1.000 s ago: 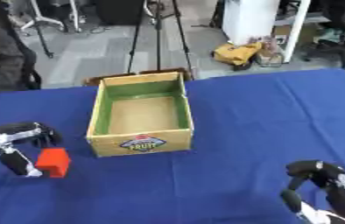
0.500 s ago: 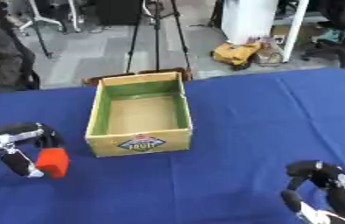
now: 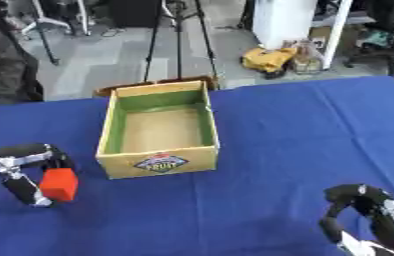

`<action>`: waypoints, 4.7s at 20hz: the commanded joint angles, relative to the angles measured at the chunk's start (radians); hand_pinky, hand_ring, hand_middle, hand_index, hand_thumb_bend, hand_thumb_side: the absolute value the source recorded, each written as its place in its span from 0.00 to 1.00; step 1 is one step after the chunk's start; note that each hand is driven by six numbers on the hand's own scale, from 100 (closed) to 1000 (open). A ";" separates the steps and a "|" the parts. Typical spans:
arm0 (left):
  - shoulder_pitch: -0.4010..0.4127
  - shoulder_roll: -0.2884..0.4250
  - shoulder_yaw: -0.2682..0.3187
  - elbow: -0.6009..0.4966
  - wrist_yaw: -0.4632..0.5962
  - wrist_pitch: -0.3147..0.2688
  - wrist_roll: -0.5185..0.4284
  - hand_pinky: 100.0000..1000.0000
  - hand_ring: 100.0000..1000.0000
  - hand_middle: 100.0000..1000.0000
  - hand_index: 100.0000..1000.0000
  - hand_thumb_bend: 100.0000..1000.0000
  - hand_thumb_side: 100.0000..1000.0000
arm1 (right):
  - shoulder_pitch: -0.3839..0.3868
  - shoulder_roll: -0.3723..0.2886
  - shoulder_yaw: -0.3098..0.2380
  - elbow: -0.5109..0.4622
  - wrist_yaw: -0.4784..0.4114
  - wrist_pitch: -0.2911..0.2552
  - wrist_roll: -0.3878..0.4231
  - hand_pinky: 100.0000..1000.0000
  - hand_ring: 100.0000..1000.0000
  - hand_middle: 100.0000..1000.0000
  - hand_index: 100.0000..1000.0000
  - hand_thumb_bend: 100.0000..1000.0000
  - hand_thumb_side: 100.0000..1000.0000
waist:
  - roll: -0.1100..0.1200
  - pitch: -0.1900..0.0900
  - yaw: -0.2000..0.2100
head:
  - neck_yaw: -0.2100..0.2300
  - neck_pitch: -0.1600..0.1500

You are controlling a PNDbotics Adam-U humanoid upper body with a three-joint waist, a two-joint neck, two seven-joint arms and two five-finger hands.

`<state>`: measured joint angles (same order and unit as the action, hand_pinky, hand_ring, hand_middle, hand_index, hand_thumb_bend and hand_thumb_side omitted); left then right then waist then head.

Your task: Pick up objects on the table and place them in the box.

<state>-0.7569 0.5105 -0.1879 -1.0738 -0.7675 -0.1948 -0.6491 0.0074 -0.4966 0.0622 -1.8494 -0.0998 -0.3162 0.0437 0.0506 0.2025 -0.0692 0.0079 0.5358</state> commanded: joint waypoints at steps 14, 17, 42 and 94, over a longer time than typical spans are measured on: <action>-0.014 0.013 -0.001 -0.012 -0.067 -0.016 0.103 0.37 0.36 0.34 0.50 0.46 0.00 | -0.011 -0.013 -0.006 -0.007 0.002 -0.002 0.002 0.72 0.42 0.36 0.66 0.47 0.38 | -0.003 -0.008 -0.003 | 0.001 -0.001; -0.014 0.012 -0.002 -0.007 -0.073 -0.020 0.118 0.37 0.36 0.34 0.50 0.46 0.00 | -0.011 -0.013 -0.006 -0.006 0.002 -0.002 0.002 0.72 0.42 0.36 0.66 0.47 0.38 | -0.003 -0.008 -0.003 | 0.001 -0.001; -0.140 0.127 -0.010 -0.107 0.046 -0.042 0.030 0.01 0.03 0.00 0.13 0.53 0.00 | 0.003 -0.019 -0.010 0.000 0.000 -0.001 0.000 0.72 0.42 0.36 0.66 0.46 0.37 | 0.008 -0.031 0.002 | -0.016 0.004; -0.296 -0.149 0.067 0.135 -0.144 0.013 0.330 0.78 0.73 0.69 0.86 0.82 0.15 | -0.064 -0.013 0.028 0.003 0.002 -0.003 0.045 0.72 0.42 0.35 0.66 0.45 0.39 | 0.031 0.035 -0.111 | 0.030 -0.051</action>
<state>-1.0299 0.3311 -0.1327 -0.9083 -0.9224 -0.1830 -0.3397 -0.0526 -0.4964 0.0992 -1.8370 -0.0985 -0.3164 0.0876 0.0899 0.2579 -0.1820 0.0353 0.4907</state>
